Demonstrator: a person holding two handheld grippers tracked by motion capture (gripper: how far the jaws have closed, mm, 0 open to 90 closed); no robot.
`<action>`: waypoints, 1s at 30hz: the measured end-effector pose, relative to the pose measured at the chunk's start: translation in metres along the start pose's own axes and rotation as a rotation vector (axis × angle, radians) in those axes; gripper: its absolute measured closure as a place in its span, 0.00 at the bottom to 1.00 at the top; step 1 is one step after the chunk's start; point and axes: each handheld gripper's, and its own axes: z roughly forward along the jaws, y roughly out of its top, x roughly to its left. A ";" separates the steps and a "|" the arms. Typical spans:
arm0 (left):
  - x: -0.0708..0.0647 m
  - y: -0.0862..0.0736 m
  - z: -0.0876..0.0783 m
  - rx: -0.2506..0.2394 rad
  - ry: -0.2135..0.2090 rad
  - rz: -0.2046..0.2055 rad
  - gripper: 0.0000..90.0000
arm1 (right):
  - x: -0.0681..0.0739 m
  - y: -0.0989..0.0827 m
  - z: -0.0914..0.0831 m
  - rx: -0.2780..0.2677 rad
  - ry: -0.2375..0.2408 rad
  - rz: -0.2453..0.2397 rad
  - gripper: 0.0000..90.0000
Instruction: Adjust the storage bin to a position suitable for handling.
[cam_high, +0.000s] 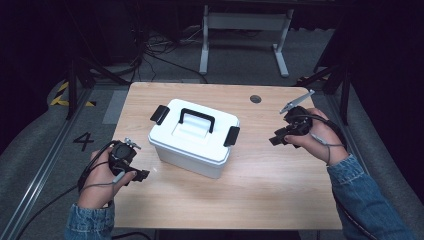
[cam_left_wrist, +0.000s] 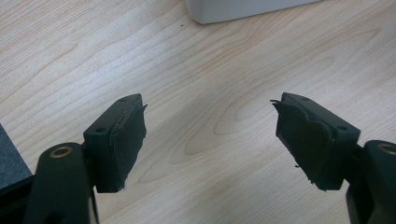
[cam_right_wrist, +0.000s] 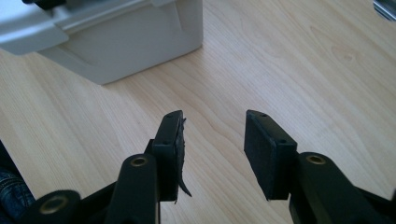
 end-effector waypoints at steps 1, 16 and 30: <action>0.000 0.000 -0.001 -0.003 0.000 0.006 0.27 | 0.001 0.004 -0.002 -0.001 0.004 -0.006 0.65; -0.002 0.000 -0.002 -0.004 -0.005 0.009 0.28 | 0.009 0.045 -0.009 -0.031 0.032 -0.040 0.65; -0.002 -0.010 -0.004 -0.023 0.007 0.020 0.28 | 0.028 0.094 0.005 -0.082 0.103 -0.088 0.64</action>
